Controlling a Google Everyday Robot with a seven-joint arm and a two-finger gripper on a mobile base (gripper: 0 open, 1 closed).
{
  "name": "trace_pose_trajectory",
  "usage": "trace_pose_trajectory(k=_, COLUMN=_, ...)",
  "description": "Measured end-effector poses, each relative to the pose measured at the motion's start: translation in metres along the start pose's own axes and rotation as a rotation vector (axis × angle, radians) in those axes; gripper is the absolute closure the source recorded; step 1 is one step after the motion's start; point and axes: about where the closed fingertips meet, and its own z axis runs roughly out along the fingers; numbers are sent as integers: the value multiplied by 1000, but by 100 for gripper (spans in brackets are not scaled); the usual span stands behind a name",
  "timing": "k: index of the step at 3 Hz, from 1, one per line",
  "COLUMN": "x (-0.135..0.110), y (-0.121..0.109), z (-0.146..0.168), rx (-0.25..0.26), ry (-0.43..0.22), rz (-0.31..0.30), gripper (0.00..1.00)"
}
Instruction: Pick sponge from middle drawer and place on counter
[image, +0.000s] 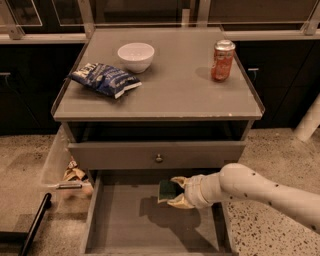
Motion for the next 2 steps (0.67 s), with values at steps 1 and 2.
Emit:
trace_pose_trajectory(k=1, x=-21, y=5, z=-21, rx=20, ry=-6, rz=-40, gripper=100)
trace_pose_trajectory(k=2, x=-57, y=6, z=-56, rx=44, ry=-12, rz=-102, gripper=100)
